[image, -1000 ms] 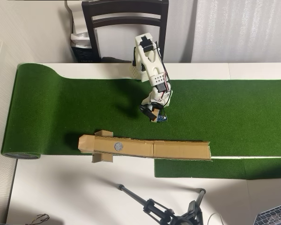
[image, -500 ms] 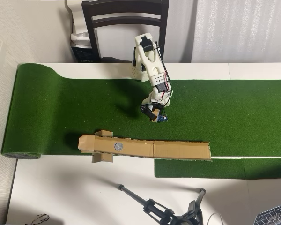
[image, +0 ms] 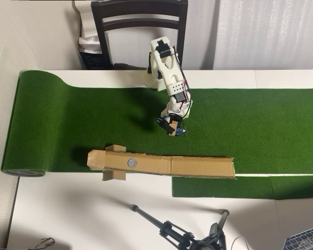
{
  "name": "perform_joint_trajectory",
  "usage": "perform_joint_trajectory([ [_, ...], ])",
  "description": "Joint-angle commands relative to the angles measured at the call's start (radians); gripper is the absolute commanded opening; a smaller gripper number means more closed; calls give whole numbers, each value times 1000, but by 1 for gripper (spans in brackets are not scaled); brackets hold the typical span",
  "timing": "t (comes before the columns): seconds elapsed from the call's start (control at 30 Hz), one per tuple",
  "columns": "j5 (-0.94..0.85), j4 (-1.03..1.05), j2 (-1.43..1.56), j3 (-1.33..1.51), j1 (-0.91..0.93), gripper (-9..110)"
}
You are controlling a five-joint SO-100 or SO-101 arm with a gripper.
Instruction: Pick up the golf ball and place it on the gray mark at the back.
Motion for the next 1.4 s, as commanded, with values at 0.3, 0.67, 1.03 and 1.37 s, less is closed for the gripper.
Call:
perform_joint_trajectory([
  [0.3,8,-18,12,-57,60,37],
  [0.67,8,-18,12,-57,57,32],
  [1.03,8,-18,12,-60,58,19],
  [1.37,8,-17,14,-97,61,14],
])
